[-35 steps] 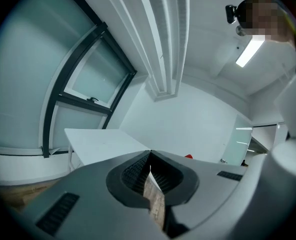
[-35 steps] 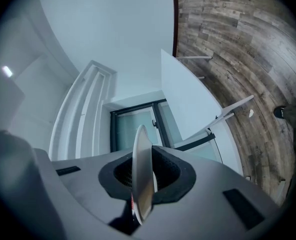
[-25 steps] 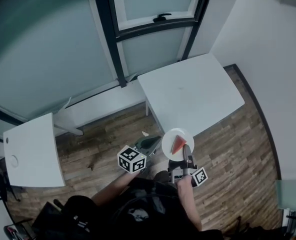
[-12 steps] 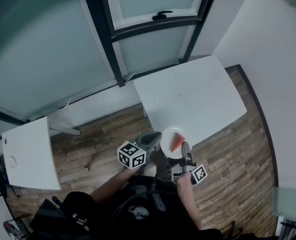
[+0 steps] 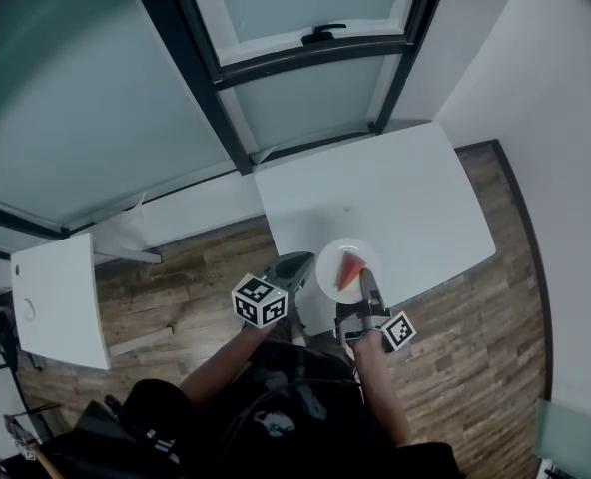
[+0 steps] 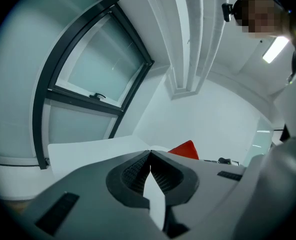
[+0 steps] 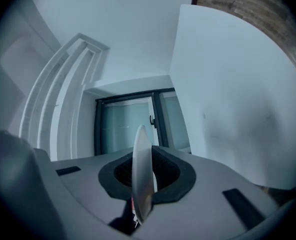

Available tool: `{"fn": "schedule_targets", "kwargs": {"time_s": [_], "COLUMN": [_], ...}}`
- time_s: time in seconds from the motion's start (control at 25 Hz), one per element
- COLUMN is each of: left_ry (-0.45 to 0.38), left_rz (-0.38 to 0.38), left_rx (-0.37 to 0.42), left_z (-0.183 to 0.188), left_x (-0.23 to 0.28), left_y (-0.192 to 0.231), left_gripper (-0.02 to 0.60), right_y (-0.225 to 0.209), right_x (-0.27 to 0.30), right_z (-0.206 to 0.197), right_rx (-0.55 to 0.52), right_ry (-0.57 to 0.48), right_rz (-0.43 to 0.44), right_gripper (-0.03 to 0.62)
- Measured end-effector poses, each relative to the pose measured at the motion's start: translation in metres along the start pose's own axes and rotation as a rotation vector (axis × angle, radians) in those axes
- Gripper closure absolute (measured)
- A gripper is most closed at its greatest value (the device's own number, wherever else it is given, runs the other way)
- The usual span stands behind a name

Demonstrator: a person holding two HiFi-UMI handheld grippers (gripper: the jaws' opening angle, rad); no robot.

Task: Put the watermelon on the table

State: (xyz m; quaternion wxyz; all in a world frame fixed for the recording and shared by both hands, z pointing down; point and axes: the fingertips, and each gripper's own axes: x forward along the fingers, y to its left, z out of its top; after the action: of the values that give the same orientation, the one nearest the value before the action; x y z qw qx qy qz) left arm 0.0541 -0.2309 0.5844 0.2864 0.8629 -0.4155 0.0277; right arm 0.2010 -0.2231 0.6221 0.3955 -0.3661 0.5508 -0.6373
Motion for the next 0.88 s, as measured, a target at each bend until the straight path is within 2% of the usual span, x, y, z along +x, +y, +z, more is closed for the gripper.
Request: {"fn": "schedule_targets", "kwargs": {"time_s": [0.16, 0.36, 0.56, 0.68, 0.88], "left_ry": [-0.003, -0.011, 0.031, 0.065, 0.102], "left_rz": [0.027, 0.011, 0.062, 0.108, 0.157], "left_rx": [-0.01, -0.002, 0.029, 0.046, 0.015], "left_z": [0.007, 0.013, 0.015, 0.012, 0.007], "left_x": [0.03, 0.067, 0.114, 0.138, 0.177], "left_y": [0.024, 0.053, 0.117, 0.161, 0.227], "left_gripper": [0.575, 0.575, 0.575, 0.575, 0.575], "right_y": [-0.003, -0.022, -0.061, -0.092, -0.15], "right_x": [0.038, 0.082, 0.153, 0.19, 0.25], "right_z": [0.022, 0.043, 0.059, 0.072, 0.091], "right_rx": [-0.046, -0.069, -0.112, -0.114, -0.092], "right_ry": [0.018, -0.002, -0.002, -0.037, -0.077], "right_rz": [0.032, 0.058, 0.025, -0.01, -0.095], "right_gripper": [0.559, 0.559, 0.559, 0.559, 0.559]}}
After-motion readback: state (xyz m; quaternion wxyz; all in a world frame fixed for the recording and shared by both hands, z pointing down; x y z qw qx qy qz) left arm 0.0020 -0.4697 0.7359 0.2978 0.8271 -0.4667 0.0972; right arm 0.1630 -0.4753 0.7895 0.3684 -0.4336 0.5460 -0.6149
